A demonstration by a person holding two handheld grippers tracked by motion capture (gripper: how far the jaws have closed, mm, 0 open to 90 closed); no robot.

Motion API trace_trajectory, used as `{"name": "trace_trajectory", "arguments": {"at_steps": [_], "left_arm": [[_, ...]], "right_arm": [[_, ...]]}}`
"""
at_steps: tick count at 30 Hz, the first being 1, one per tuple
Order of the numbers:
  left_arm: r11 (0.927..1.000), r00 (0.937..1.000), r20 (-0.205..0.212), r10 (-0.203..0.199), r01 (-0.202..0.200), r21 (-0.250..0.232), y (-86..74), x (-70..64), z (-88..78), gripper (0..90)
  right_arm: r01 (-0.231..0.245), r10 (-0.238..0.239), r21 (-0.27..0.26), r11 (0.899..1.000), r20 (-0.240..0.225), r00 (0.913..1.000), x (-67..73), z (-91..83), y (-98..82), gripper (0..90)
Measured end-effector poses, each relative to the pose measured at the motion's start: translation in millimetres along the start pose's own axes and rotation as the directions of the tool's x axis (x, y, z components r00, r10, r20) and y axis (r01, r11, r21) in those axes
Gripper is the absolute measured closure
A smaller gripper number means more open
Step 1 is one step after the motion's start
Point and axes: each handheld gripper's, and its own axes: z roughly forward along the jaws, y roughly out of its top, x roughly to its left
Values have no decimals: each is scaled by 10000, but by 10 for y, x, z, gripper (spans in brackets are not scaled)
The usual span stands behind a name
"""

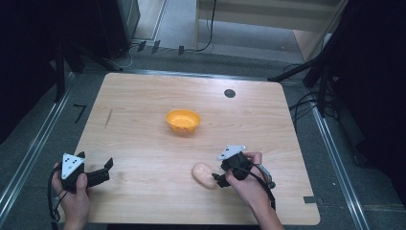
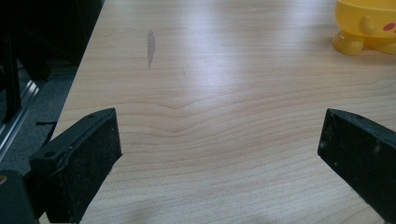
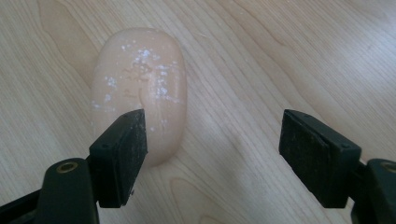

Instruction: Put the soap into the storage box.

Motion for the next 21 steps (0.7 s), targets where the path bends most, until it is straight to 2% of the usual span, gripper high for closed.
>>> {"name": "trace_trajectory", "arguments": {"at_steps": [8,12,21], "left_arm": [[10000,10000,9,-11,11,-10,0,1,1,0],[10000,10000,10,-25,25,-23,0,-1,2,0],[10000,10000,9,-4,4,3,0,0,1,0]], "right_arm": [[81,-83,-56,10000,-334,9994,90,55,91,243],[170,-165,89,9998,-474,9987,135,99,133,243],[24,-11,189,9998,-709,9975,193,161,169,241]]}}
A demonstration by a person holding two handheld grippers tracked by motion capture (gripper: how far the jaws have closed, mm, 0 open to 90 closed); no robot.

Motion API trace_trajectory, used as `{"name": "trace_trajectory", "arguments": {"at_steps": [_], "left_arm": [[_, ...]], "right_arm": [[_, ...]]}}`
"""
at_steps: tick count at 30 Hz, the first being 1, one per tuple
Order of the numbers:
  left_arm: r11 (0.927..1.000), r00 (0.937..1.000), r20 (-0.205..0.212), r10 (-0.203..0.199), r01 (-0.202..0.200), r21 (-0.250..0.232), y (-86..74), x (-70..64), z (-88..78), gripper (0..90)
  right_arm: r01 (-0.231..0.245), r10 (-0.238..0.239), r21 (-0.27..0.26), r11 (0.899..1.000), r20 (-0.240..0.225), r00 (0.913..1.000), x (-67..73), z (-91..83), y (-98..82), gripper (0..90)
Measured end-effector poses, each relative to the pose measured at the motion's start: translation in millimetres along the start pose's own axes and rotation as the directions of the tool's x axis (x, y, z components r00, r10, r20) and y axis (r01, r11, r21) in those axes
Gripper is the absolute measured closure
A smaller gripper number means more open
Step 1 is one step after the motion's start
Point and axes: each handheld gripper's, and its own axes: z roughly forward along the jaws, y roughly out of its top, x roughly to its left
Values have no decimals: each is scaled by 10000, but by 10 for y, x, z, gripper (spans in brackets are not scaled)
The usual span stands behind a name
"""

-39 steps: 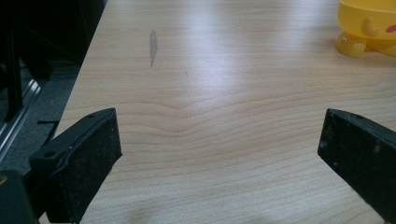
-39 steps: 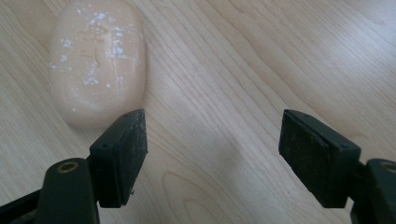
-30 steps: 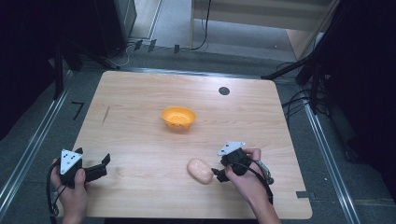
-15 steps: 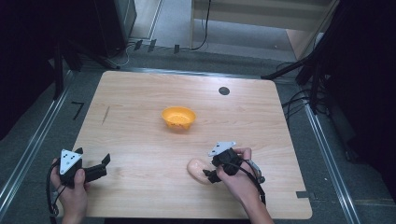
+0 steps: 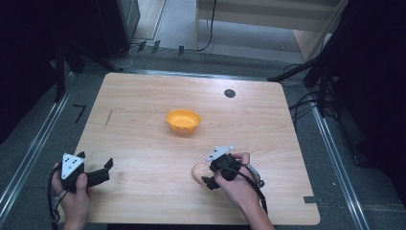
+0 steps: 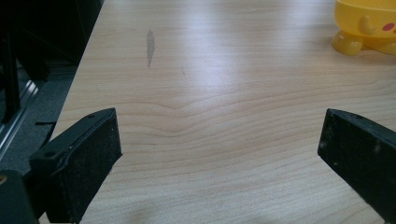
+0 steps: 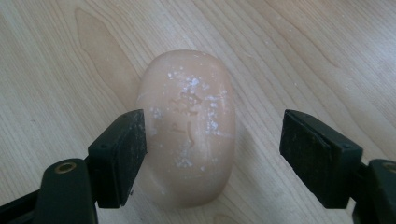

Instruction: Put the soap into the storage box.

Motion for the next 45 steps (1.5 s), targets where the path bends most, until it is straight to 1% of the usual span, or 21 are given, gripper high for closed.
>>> {"name": "trace_trajectory", "arguments": {"at_steps": [4,10,14,15,20,23,24,28,30,31,33,36,38,39,45], "left_arm": [[10000,10000,12,3,-3,0,0,0,0,0],[10000,10000,17,-11,11,8,0,1,0,0],[10000,10000,29,-16,16,13,0,2,0,0],[10000,10000,30,-11,11,14,1,2,1,0],[10000,10000,32,-7,7,13,0,1,1,0],[10000,10000,35,-9,9,9,0,1,0,0],[10000,10000,35,-9,9,9,0,1,0,0],[10000,10000,47,-20,20,8,0,4,0,0],[10000,10000,48,-18,18,7,0,5,0,0],[10000,10000,49,-21,21,5,0,4,-1,0],[10000,10000,32,-38,38,-6,-1,4,-2,0],[10000,10000,48,-49,49,-6,-1,6,-3,0],[10000,10000,26,-39,39,-7,-1,5,-2,0],[10000,10000,13,-41,41,6,-1,4,-2,0],[10000,10000,7,-43,43,5,-1,4,-2,0]], "right_arm": [[-54,54,68,10000,-135,9999,36,36,21,241],[-156,158,176,9997,-125,9998,64,87,34,242],[-232,238,354,9991,-167,9996,73,129,36,252],[-239,243,370,9990,-106,9996,77,148,35,259],[-277,283,410,9988,-142,9995,80,171,31,276],[-279,292,525,9982,-246,9993,99,198,26,326],[-279,292,525,9982,-246,9993,99,198,26,326],[-233,245,511,9984,-239,9994,96,209,21,326],[-205,215,586,9981,-176,9996,106,218,21,327],[-112,117,628,9980,-80,9999,116,237,17,329],[-115,119,669,9977,-60,9999,122,245,15,325],[-94,97,590,9982,-52,9999,121,245,6,326],[-67,72,560,9984,-89,9999,119,243,0,330],[52,-44,518,9986,-164,9999,108,242,-5,332],[180,-169,435,9989,-252,9995,99,241,-14,334]]}}
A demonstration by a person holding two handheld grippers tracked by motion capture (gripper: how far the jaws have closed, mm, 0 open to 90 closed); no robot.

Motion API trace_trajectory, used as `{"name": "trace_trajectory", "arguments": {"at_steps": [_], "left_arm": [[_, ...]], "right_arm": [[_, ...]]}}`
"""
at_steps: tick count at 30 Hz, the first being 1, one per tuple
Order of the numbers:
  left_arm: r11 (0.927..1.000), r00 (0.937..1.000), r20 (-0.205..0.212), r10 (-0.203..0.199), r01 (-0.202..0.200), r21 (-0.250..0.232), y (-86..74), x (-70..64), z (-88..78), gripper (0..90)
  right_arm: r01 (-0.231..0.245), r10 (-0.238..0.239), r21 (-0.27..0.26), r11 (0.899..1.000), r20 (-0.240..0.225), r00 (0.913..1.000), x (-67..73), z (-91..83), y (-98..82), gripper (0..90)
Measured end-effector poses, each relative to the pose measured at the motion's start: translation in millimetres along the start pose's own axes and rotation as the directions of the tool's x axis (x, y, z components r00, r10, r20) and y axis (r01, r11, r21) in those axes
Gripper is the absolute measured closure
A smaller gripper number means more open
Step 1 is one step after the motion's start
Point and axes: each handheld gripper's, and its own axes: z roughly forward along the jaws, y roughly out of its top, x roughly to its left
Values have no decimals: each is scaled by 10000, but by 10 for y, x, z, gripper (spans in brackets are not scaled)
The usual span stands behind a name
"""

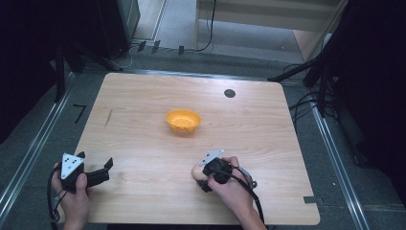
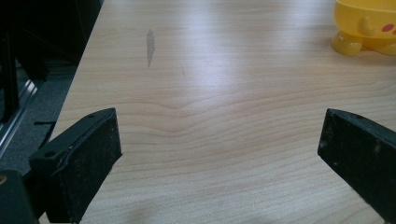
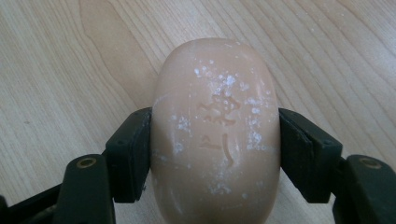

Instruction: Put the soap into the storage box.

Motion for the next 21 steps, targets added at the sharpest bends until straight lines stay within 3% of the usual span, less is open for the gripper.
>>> {"name": "trace_trajectory", "arguments": {"at_steps": [14,21], "left_arm": [[10000,10000,60,-35,35,-3,0,7,0,0],[10000,10000,60,-46,47,-22,0,8,0,0]], "right_arm": [[454,-454,2,9990,-19,9990,-30,-48,22,337],[991,-993,-234,9948,-71,9950,-148,-175,91,337]]}}
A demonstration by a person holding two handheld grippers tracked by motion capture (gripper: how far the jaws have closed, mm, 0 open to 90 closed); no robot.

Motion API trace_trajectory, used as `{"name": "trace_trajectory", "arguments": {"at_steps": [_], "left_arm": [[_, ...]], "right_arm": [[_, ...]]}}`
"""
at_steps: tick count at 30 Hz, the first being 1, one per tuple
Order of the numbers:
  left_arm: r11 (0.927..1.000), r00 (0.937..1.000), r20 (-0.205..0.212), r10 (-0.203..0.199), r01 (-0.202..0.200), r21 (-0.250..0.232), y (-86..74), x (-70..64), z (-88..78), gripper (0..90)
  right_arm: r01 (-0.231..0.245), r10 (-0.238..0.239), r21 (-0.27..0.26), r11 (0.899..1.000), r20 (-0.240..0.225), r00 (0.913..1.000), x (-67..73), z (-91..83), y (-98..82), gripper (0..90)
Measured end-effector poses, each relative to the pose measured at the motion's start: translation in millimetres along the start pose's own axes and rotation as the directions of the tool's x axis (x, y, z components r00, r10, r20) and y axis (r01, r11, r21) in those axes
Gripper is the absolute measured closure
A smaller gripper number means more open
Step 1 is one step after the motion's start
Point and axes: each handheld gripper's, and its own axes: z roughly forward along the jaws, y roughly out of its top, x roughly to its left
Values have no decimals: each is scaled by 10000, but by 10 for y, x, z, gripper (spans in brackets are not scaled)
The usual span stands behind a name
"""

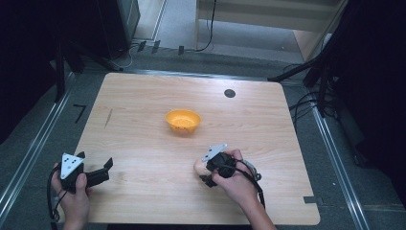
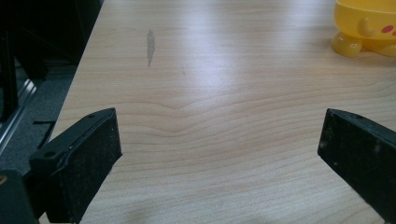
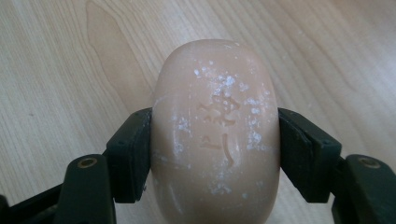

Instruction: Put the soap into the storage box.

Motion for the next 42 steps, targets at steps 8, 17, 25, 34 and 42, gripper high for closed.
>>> {"name": "trace_trajectory", "arguments": {"at_steps": [8,17,25,34,42], "left_arm": [[10000,10000,2,-41,41,-10,0,2,1,0],[10000,10000,29,-72,72,-36,-2,6,1,0],[9999,10000,28,-89,89,-63,-2,5,1,0],[9999,10000,24,-96,96,-32,-4,8,-5,0],[9999,9999,31,-123,123,-35,-3,10,-6,0]], "right_arm": [[520,-520,-83,9986,69,9986,-164,-63,85,337],[1111,-1112,-170,9937,-57,9938,-258,-87,178,337],[1617,-1623,-267,9865,-209,9865,-345,-116,306,337],[1971,-1988,-424,9795,-398,9792,-466,-114,459,337],[2223,-2241,-415,9741,-443,9736,-542,-102,597,337]]}}
